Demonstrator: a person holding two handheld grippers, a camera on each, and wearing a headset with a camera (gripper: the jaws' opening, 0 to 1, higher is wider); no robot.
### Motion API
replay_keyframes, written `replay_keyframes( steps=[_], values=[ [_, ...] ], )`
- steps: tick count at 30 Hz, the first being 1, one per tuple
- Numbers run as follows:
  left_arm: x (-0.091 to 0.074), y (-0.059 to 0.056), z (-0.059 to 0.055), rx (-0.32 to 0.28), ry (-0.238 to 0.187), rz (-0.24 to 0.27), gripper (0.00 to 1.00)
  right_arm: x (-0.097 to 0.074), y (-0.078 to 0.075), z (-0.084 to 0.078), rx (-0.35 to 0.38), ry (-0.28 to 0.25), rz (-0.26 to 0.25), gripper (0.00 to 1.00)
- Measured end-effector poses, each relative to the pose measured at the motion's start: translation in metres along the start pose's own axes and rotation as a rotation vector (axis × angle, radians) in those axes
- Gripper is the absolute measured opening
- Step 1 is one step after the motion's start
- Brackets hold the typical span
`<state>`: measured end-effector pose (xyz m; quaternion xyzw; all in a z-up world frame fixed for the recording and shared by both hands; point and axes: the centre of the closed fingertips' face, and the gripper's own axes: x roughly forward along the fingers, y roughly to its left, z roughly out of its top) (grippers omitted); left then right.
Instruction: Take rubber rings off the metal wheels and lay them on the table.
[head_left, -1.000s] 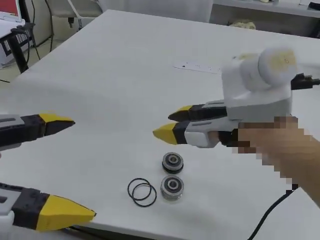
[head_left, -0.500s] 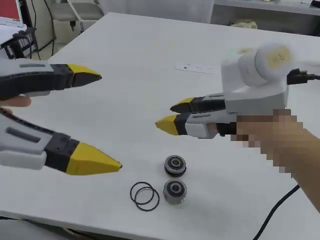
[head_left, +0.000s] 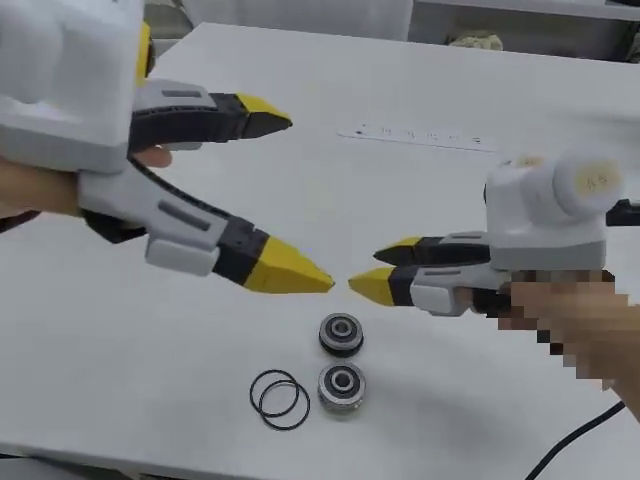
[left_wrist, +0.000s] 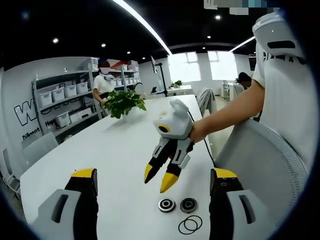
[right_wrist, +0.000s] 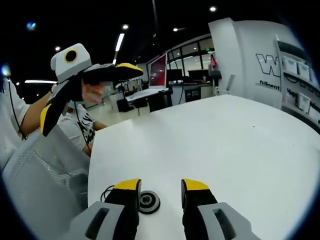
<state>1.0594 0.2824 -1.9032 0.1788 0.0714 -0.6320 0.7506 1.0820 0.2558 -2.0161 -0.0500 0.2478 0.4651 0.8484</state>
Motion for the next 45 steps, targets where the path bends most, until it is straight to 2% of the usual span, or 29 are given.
replay_keyframes(
  steps=[4, 10, 12, 14, 17, 20, 22, 25, 27, 28, 30, 32, 36, 39, 40, 43, 45],
  values=[
    [0.014, 0.006, -0.007, -0.001, 0.002, 0.006, 0.9, 0.003, 0.004, -0.008, -0.013, 0.019, 0.025, 0.3],
    [0.03, 0.013, -0.026, -0.022, -0.017, 0.013, 0.82, 0.008, 0.008, -0.025, -0.039, 0.066, 0.058, 0.3],
    [0.036, 0.014, -0.036, -0.041, -0.008, 0.021, 0.8, 0.009, 0.01, -0.029, -0.045, 0.077, 0.065, 0.3],
    [0.041, 0.012, -0.052, -0.054, 0.026, 0.027, 0.76, 0.01, 0.011, -0.032, -0.046, 0.083, 0.07, 0.29],
    [0.048, 0.003, -0.07, -0.047, 0.048, 0.018, 0.67, 0.012, 0.011, -0.04, -0.036, 0.108, 0.079, 0.29],
    [0.055, -0.005, -0.091, -0.089, 0.091, 0.001, 0.64, 0.014, 0.013, -0.048, -0.034, 0.131, 0.088, 0.28],
    [0.059, -0.007, -0.101, -0.088, 0.115, 0.002, 0.62, 0.015, 0.014, -0.052, -0.041, 0.147, 0.089, 0.28],
    [0.064, -0.01, -0.108, -0.098, 0.133, -0.002, 0.55, 0.015, 0.013, -0.058, -0.047, 0.163, 0.09, 0.28],
    [0.067, -0.013, -0.111, -0.104, 0.13, 0.002, 0.5, 0.015, 0.013, -0.056, -0.047, 0.157, 0.096, 0.27],
    [0.067, -0.014, -0.112, -0.106, 0.13, 0.001, 0.45, 0.015, 0.013, -0.056, -0.05, 0.156, 0.096, 0.27],
    [0.07, -0.024, -0.119, -0.087, 0.159, -0.035, 0.36, 0.015, 0.013, -0.056, -0.061, 0.153, 0.096, 0.27],
    [0.072, -0.027, -0.123, -0.083, 0.173, -0.036, 0.26, 0.015, 0.014, -0.056, -0.068, 0.151, 0.101, 0.26],
    [0.072, -0.026, -0.125, -0.121, 0.171, -0.023, 0.22, 0.014, 0.016, -0.061, -0.095, 0.182, 0.106, 0.23],
    [0.072, -0.024, -0.131, -0.109, 0.191, -0.014, 0.17, 0.016, 0.018, -0.062, -0.113, 0.189, 0.113, 0.21],
    [0.072, -0.024, -0.136, -0.11, 0.21, -0.015, 0.15, 0.017, 0.018, -0.062, -0.116, 0.191, 0.114, 0.21],
    [0.073, -0.026, -0.135, -0.165, 0.185, -0.022, 0.1, 0.018, 0.02, -0.062, -0.12, 0.196, 0.119, 0.19],
    [0.071, -0.027, -0.135, -0.155, 0.187, -0.03, 0.08, 0.019, 0.021, -0.063, -0.124, 0.199, 0.119, 0.19]
  ],
)
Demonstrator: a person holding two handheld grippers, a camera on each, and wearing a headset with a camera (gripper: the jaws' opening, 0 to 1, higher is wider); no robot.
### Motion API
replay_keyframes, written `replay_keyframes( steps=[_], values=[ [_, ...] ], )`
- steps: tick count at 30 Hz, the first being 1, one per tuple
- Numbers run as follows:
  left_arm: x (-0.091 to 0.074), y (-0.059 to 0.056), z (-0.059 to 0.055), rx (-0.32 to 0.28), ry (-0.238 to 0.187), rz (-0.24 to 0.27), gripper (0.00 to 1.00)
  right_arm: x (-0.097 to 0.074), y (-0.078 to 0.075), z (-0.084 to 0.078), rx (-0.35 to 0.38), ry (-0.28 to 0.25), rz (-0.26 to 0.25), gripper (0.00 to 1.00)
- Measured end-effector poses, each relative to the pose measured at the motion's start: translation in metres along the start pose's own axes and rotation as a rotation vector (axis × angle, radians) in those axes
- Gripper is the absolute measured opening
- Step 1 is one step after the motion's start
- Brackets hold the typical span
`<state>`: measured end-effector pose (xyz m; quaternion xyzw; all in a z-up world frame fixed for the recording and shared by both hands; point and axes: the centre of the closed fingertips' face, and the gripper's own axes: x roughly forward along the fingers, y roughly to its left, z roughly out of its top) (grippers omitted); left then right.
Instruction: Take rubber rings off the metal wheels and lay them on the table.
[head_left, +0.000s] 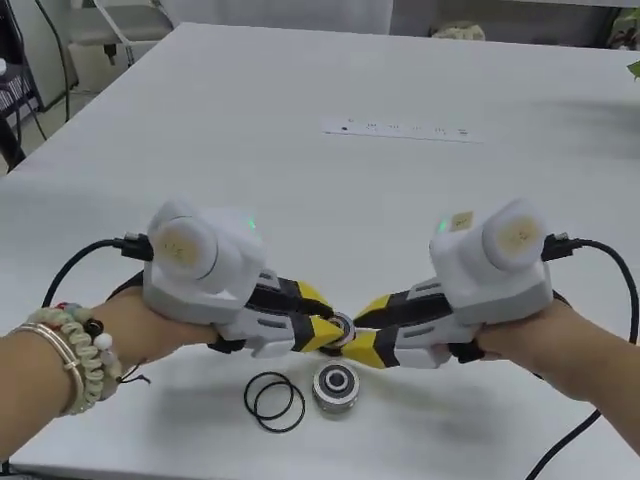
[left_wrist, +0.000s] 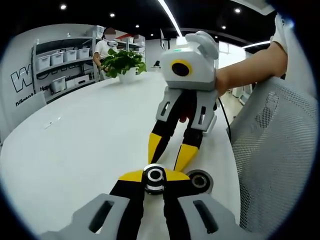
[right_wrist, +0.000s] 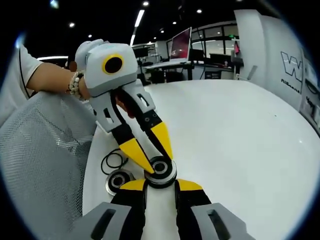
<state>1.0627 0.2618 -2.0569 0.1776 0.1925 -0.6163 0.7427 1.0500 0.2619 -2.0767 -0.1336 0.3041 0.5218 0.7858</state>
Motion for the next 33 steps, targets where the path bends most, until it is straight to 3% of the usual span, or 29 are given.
replay_keyframes(
  steps=[7, 10, 20, 21, 24, 25, 26, 27, 33],
  values=[
    [-0.002, -0.002, -0.001, 0.033, 0.004, 0.0, 0.06, 0.0, -0.001, -0.001, -0.022, 0.012, -0.006, 0.18],
    [-0.003, -0.002, -0.002, 0.021, 0.003, -0.003, 0.06, -0.002, -0.002, -0.008, -0.039, 0.041, -0.011, 0.07],
    [-0.003, -0.003, -0.002, 0.025, -0.001, -0.002, 0.06, -0.002, -0.005, -0.009, -0.043, 0.067, -0.033, 0.0],
    [-0.002, -0.004, -0.002, 0.026, 0.0, -0.001, 0.06, -0.002, -0.005, -0.008, -0.03, 0.065, -0.034, 0.0],
    [-0.001, -0.01, -0.002, 0.065, 0.005, -0.023, 0.1, -0.006, -0.013, -0.011, 0.125, 0.072, -0.074, 0.0],
    [0.0, -0.01, -0.002, 0.058, 0.006, -0.019, 0.11, -0.005, -0.015, -0.009, 0.133, 0.051, -0.072, 0.0],
    [0.001, -0.01, -0.003, 0.009, 0.009, -0.013, 0.12, -0.006, -0.015, -0.006, 0.165, 0.024, -0.066, 0.0],
    [0.002, -0.009, -0.003, 0.027, 0.011, -0.021, 0.12, -0.007, -0.014, -0.008, 0.192, 0.026, -0.062, 0.0],
    [0.003, -0.009, -0.003, 0.022, 0.003, -0.025, 0.12, -0.007, -0.014, -0.008, 0.188, 0.027, -0.059, 0.0]
  ],
)
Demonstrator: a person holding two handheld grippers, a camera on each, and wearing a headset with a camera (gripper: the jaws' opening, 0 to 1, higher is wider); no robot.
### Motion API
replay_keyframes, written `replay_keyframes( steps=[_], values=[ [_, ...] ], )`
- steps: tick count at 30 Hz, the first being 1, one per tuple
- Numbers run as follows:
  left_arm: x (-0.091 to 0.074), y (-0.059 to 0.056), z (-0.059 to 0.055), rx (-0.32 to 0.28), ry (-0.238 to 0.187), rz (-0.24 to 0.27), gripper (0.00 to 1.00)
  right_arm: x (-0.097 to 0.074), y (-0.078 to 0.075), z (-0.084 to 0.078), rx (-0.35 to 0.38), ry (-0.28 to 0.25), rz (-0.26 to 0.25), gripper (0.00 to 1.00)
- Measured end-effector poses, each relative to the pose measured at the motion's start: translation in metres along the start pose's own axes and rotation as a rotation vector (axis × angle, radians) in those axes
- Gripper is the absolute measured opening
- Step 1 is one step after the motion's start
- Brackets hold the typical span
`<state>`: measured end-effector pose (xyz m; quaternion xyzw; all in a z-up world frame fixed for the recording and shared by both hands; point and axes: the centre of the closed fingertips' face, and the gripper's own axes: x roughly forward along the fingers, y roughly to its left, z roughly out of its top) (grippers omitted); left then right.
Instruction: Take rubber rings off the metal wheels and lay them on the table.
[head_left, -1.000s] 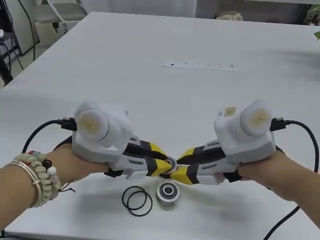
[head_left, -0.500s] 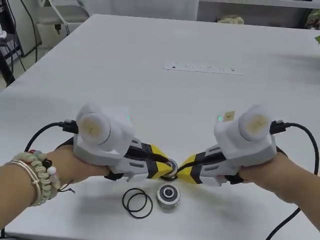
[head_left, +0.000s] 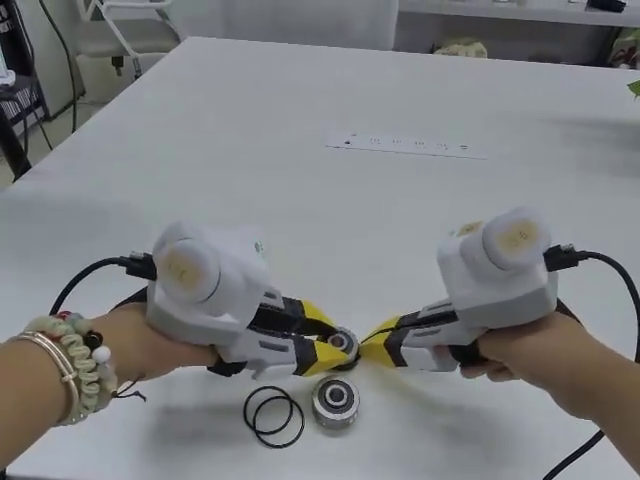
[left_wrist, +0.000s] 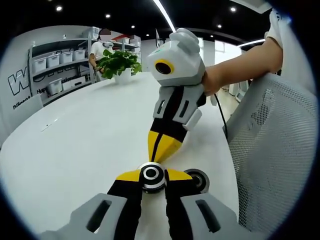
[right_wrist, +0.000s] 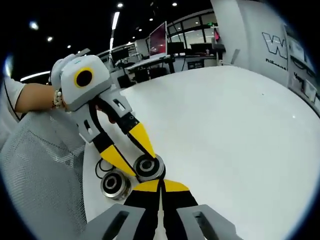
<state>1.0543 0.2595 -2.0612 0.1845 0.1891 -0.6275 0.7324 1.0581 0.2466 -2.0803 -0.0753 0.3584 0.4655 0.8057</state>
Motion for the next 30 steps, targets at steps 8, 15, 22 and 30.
replay_keyframes(
  steps=[8, 15, 22, 30],
  values=[
    [0.001, 0.003, 0.001, -0.007, -0.007, 0.008, 0.07, -0.003, 0.0, 0.004, 0.054, -0.028, 0.014, 0.0],
    [0.001, 0.003, 0.0, -0.002, -0.002, 0.01, 0.07, -0.005, 0.002, 0.01, 0.135, -0.056, 0.029, 0.0],
    [0.001, 0.003, 0.0, 0.009, -0.005, 0.012, 0.07, -0.005, 0.006, 0.011, 0.196, -0.062, 0.039, 0.0],
    [0.001, 0.003, 0.001, 0.016, -0.008, 0.007, 0.07, -0.006, 0.008, 0.013, 0.207, -0.064, 0.045, 0.0]
  ],
)
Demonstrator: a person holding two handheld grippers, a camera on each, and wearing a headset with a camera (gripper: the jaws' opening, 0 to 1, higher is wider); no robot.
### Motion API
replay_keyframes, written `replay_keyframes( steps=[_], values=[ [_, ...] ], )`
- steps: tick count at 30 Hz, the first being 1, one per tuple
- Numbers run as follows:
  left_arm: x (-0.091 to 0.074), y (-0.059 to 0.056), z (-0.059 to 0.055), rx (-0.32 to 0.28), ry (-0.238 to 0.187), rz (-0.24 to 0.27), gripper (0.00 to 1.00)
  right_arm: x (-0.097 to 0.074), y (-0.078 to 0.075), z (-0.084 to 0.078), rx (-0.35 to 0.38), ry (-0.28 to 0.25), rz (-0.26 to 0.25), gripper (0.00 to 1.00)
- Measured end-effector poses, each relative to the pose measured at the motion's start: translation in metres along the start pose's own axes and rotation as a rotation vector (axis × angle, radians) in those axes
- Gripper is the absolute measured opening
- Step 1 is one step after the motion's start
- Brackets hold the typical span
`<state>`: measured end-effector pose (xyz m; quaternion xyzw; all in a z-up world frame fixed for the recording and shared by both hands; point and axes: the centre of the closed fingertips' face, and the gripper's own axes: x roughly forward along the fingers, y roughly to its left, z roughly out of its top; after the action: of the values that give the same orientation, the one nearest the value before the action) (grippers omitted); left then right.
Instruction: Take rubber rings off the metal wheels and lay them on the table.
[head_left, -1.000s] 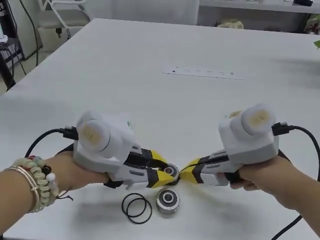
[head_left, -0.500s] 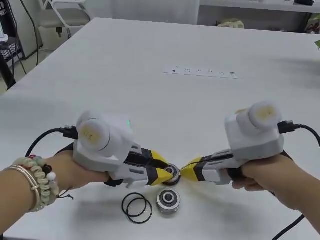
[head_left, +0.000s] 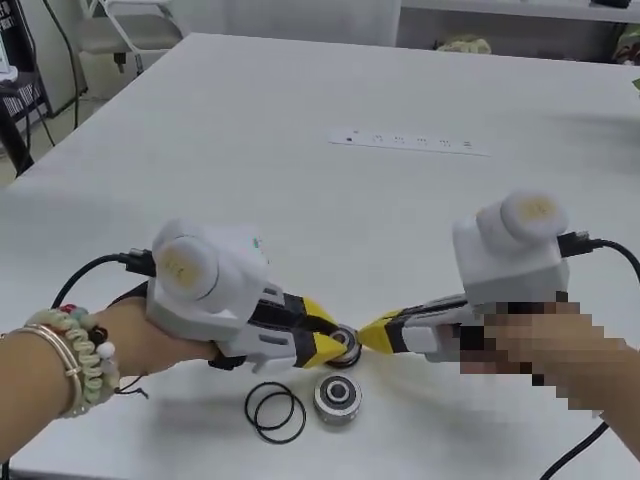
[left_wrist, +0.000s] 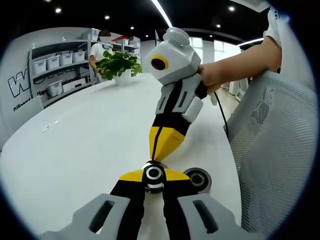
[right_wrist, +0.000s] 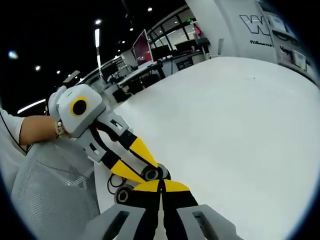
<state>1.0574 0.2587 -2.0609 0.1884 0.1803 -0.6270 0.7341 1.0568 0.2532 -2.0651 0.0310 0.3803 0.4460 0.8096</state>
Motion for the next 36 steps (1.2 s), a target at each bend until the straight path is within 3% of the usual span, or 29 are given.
replay_keyframes(
  steps=[25, 26, 27, 28, 29, 30, 31, 33, 36],
  values=[
    [0.001, -0.001, 0.001, 0.012, -0.011, 0.008, 0.07, 0.001, 0.01, 0.005, -0.024, -0.008, 0.03, 0.0],
    [0.001, -0.001, 0.001, 0.011, -0.011, 0.009, 0.07, 0.001, 0.013, 0.006, -0.026, -0.013, 0.048, 0.0],
    [0.001, -0.001, 0.001, 0.011, -0.013, 0.009, 0.07, 0.002, 0.024, 0.015, -0.022, -0.062, 0.108, 0.0],
    [0.001, -0.001, 0.001, 0.009, -0.014, 0.01, 0.07, -0.001, 0.038, 0.025, 0.033, -0.111, 0.182, 0.0],
    [0.001, -0.001, 0.002, 0.005, -0.017, 0.013, 0.07, 0.0, 0.022, 0.016, -0.008, -0.047, 0.086, 0.0],
    [0.001, 0.0, 0.002, 0.003, -0.018, 0.013, 0.07, 0.001, 0.014, 0.015, -0.085, -0.033, 0.035, 0.0],
    [0.001, 0.0, 0.002, 0.002, -0.019, 0.014, 0.07, 0.001, 0.015, 0.014, -0.091, -0.029, 0.038, 0.0],
    [0.001, -0.001, 0.002, 0.001, -0.019, 0.016, 0.07, 0.001, 0.02, 0.016, 0.001, -0.062, 0.083, 0.0],
    [0.001, 0.0, 0.002, -0.006, -0.02, 0.022, 0.07, -0.002, 0.015, 0.014, -0.024, -0.053, 0.06, 0.0]
  ],
)
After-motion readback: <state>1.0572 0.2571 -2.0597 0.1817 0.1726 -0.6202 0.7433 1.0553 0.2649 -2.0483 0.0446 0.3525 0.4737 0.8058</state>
